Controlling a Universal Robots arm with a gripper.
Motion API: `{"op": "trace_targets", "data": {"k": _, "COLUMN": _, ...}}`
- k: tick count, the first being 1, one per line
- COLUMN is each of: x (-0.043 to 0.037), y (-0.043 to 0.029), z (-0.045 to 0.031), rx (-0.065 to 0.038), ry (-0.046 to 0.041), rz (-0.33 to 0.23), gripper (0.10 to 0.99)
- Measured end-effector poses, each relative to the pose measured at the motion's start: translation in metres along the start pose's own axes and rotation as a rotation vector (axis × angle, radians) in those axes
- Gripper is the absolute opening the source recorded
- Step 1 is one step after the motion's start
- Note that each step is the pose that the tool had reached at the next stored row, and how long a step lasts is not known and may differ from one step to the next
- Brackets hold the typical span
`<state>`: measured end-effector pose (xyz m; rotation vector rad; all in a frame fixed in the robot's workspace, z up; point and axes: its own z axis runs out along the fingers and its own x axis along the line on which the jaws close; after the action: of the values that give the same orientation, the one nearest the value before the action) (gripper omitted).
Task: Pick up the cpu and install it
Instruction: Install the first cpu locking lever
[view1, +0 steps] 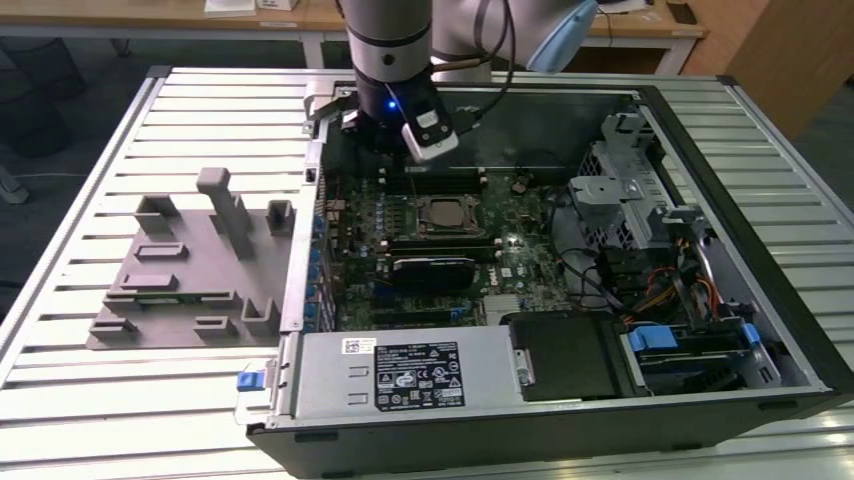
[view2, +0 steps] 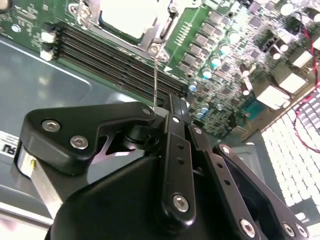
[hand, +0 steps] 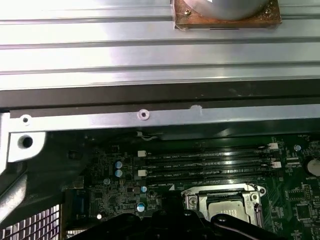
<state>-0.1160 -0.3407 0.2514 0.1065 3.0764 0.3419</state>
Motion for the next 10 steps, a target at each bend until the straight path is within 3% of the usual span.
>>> {"op": "trace_targets", "data": {"k": 4, "x": -0.0099, "y": 0.0006, "z": 0.0009, "rx": 0.0, "ry": 0.0, "rz": 0.0, "gripper": 0.106}}
{"op": "trace_targets", "data": {"k": 10, "x": -0.0332, "y": 0.002, "z": 0.0024, "rx": 0.0, "ry": 0.0011, "rz": 0.0, "gripper": 0.106}}
